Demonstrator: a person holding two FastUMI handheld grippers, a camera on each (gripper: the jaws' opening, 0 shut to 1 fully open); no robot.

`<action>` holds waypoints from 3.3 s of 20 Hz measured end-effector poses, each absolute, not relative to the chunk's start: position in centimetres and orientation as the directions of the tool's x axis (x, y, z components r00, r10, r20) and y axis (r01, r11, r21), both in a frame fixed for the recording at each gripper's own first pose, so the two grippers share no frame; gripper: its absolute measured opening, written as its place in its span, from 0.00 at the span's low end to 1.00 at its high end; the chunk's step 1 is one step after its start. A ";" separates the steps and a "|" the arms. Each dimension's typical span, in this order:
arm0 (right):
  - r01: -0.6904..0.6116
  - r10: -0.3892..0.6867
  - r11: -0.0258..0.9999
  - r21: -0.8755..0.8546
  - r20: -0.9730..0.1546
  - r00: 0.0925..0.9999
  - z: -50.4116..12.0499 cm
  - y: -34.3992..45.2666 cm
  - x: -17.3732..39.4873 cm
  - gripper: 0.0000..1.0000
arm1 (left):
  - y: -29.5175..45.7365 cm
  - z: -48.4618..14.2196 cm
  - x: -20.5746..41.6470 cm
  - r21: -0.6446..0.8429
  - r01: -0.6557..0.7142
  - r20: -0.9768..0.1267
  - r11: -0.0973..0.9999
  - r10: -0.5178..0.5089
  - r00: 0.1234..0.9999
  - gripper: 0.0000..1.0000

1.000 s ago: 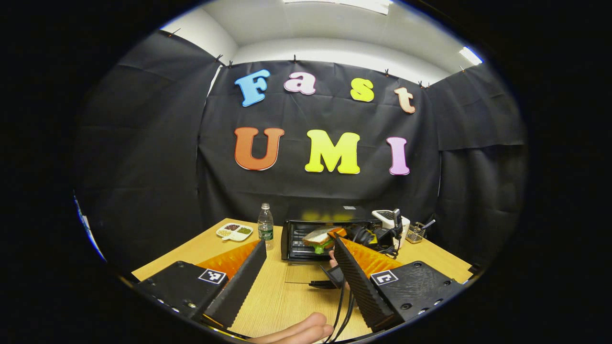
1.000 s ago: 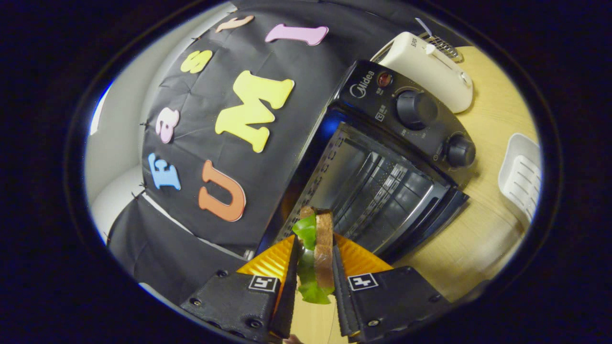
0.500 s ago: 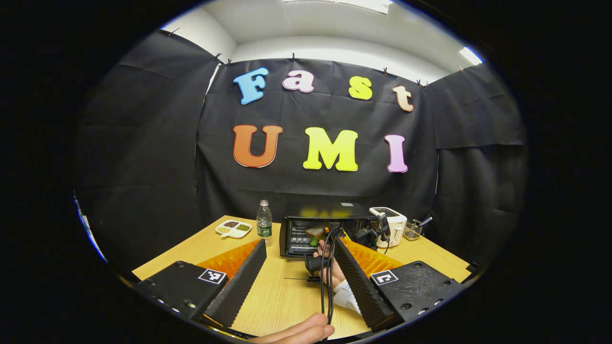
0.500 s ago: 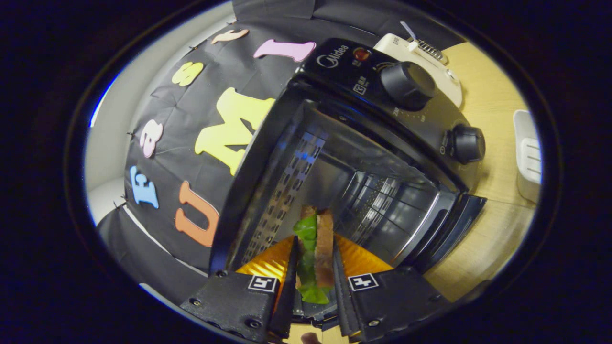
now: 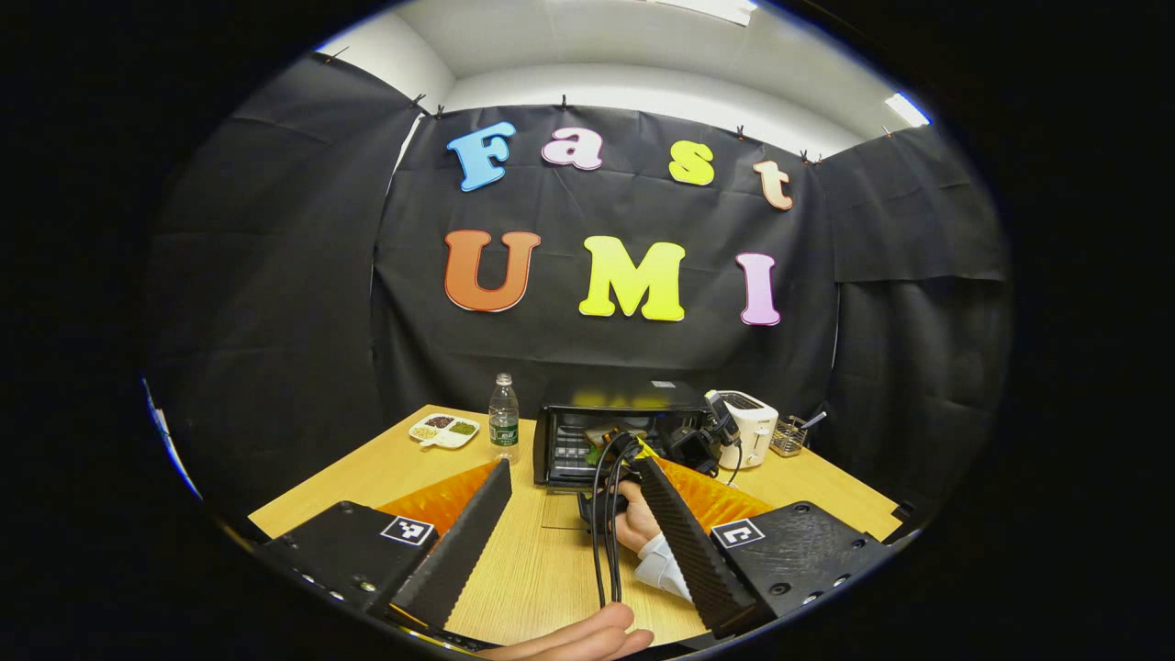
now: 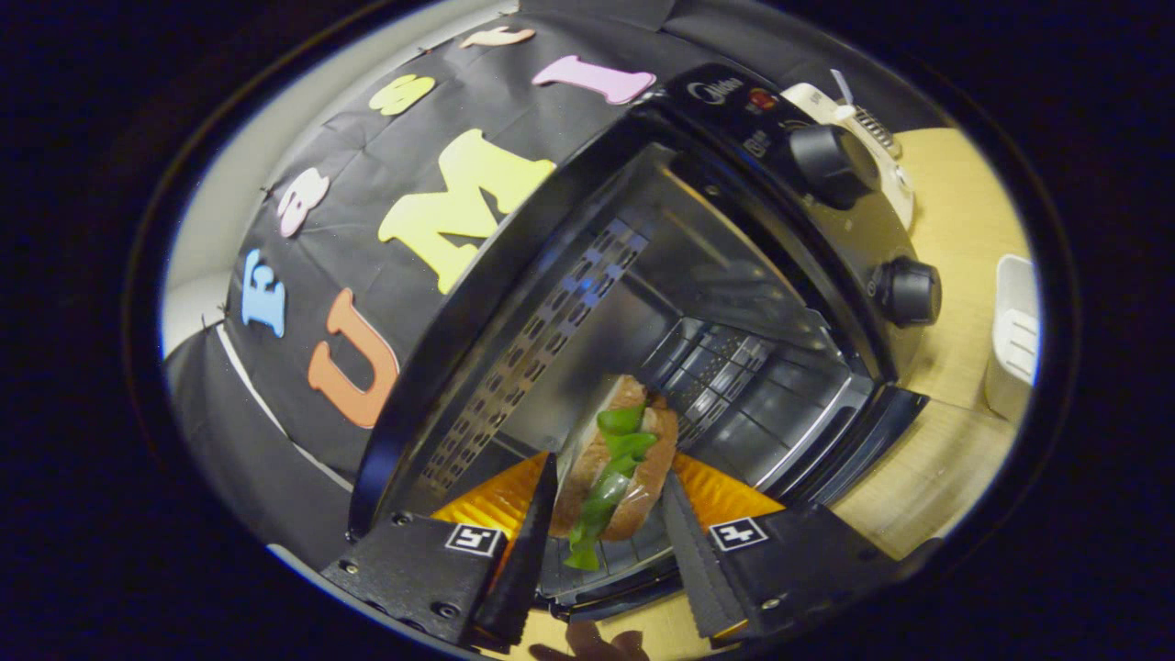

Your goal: Open the electric oven with the left hand, put the food in, and close the electric oven.

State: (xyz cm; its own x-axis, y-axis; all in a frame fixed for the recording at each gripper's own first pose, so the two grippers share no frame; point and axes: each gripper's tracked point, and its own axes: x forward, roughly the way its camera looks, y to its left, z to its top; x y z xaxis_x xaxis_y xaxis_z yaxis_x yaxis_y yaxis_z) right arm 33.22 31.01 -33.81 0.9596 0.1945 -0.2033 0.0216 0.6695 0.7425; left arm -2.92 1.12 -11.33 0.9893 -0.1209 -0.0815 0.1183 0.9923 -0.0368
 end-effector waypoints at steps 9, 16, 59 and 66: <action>-0.101 0.282 0.881 0.462 -0.340 0.897 -34.8 33.0 32.2 0.84 | 1.2 -12.3 -2.6 -0.054 0.117 -0.114 0.992 -0.123 0.986 0.94; -0.192 0.264 0.963 0.191 -0.499 0.826 -36.2 33.2 31.9 1.00 | 1.8 -13.0 -2.7 -0.061 0.108 -0.139 0.992 -0.116 0.983 0.94; -0.327 0.332 0.939 0.110 -0.026 0.943 -10.9 12.5 11.4 0.90 | -2.1 -25.7 7.9 -0.022 0.105 -0.433 0.994 -0.104 0.895 0.95; -0.213 0.210 0.974 0.076 0.038 0.977 -6.8 4.4 5.9 0.89 | -6.8 -32.6 8.6 -0.038 0.160 -0.569 0.986 -0.153 0.808 0.94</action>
State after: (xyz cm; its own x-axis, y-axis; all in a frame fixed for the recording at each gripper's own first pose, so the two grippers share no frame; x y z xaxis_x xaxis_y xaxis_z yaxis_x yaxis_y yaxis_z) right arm 5.94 4.44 -6.76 0.9769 0.2104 0.0380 -0.2128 0.9741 0.0764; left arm 8.56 -6.75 -32.55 0.8078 -0.1527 -0.5693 0.1595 0.9865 -0.0383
